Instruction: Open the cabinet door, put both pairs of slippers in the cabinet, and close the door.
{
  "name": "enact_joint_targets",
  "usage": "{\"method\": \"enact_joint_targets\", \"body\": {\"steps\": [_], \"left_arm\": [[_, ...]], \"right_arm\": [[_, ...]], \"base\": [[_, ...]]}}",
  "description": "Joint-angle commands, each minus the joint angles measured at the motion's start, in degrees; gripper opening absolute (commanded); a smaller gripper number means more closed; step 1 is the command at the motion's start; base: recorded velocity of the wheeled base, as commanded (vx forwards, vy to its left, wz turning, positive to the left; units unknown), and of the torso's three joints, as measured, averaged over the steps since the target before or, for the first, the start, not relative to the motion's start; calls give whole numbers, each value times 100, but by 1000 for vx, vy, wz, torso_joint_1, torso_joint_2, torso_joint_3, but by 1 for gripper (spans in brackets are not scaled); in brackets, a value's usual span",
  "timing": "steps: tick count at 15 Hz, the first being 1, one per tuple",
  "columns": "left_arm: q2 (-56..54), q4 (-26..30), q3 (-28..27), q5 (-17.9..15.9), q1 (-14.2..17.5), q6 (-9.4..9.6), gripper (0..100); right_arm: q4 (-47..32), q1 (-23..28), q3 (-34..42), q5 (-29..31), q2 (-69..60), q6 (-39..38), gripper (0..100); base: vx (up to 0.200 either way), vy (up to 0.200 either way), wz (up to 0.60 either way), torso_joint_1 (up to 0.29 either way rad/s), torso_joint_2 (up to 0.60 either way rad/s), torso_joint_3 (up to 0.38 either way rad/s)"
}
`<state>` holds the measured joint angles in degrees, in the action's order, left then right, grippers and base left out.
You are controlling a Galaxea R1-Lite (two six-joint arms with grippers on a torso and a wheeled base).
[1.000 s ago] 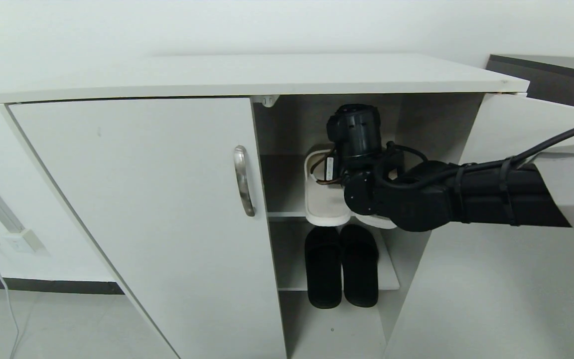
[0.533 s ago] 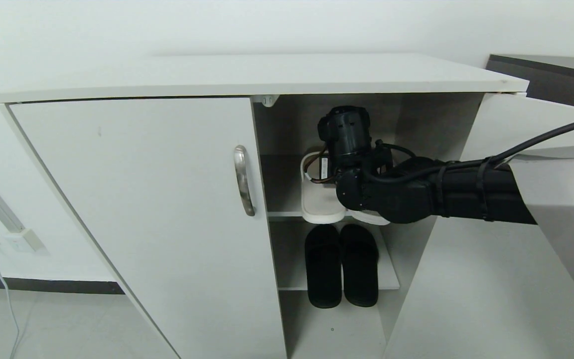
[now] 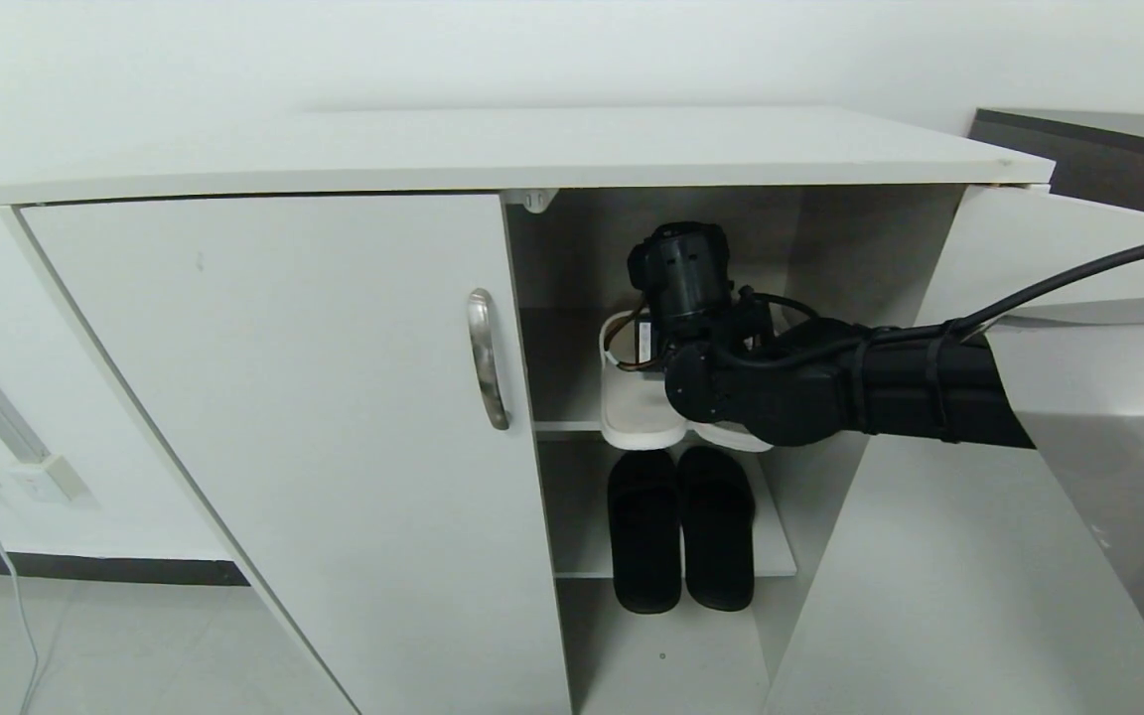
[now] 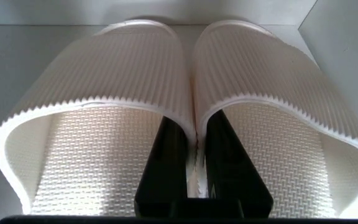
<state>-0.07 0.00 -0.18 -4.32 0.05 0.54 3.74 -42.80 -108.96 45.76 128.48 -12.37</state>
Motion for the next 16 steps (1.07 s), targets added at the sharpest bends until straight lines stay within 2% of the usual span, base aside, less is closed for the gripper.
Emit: {"method": "enact_joint_targets", "body": {"steps": [1, 2, 3, 11, 16], "left_arm": [[7, 0, 1, 18, 4, -1, 0], [7, 0, 1, 71, 4, -1, 0], [7, 0, 9, 168, 4, 8, 0], [7, 0, 9, 168, 4, -1, 0], [7, 0, 9, 142, 4, -10, 0]], "right_arm": [[4, 0, -2, 3, 37, -2, 0], [4, 0, -2, 3, 46, -2, 100], [-5, 0, 6, 3, 46, -2, 100], [-58, -141, 446, 3, -262, -81, 100], [-14, -589, 1685, 38, -1281, -169, 100]], "base": [[0, 0, 0, 0, 0, 0], [0, 0, 0, 0, 0, 0], [0, 0, 0, 0, 0, 0], [0, 0, 0, 0, 0, 0], [0, 0, 0, 0, 0, 0]]}}
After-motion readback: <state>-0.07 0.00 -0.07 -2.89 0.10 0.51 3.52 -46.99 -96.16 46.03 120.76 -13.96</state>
